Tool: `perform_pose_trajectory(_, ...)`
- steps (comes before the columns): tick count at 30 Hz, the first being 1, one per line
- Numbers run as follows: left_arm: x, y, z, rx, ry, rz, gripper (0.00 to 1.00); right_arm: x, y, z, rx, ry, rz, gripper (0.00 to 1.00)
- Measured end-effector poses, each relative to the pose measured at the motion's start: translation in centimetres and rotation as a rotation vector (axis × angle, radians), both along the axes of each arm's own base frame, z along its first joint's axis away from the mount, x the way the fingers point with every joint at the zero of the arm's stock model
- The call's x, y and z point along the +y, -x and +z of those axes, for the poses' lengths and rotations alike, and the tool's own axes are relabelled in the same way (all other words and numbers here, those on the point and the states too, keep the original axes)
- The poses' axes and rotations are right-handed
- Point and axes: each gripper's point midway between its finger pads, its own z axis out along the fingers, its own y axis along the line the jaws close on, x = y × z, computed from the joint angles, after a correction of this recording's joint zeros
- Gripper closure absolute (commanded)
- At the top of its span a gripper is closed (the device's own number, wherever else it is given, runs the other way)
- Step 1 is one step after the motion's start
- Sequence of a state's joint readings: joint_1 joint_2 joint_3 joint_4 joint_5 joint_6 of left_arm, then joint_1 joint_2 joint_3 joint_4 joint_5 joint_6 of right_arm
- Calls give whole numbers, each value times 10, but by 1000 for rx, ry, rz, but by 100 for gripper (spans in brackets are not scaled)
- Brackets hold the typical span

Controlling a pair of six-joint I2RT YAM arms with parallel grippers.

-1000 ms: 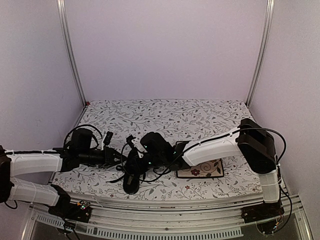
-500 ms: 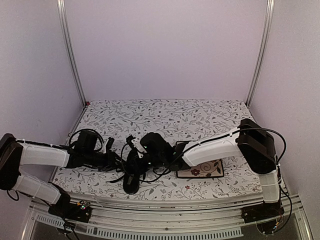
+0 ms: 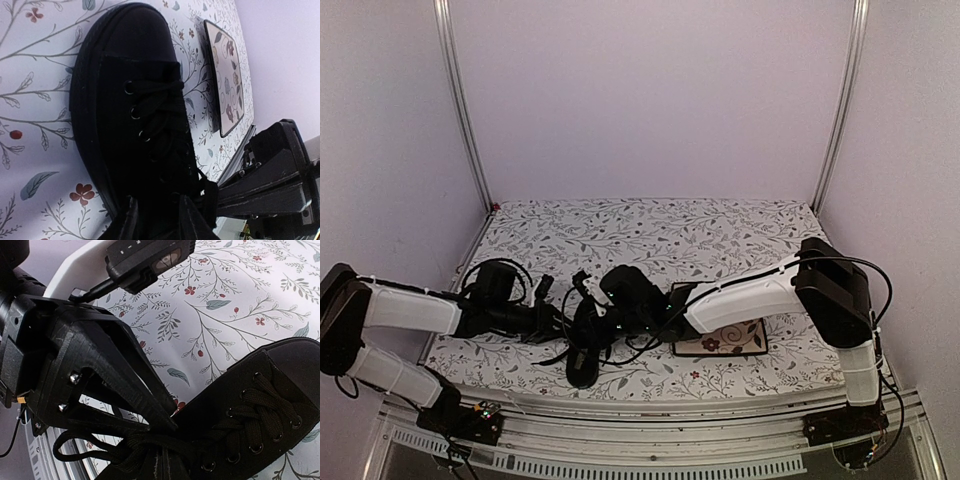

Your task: Tie the shoes

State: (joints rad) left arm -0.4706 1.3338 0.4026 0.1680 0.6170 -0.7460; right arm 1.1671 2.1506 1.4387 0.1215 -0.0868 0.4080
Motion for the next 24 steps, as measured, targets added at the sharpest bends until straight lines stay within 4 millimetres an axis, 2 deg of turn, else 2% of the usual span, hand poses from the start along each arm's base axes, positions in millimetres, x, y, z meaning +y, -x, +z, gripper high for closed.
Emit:
perform_pose_trajectory(11,2,1,3,-8,17,19,73,0,0,0,0,0,0,98)
perform_pose_trajectory(24,3,-8,7,-34,22,61,72,0,1,-1,1,2,1,98)
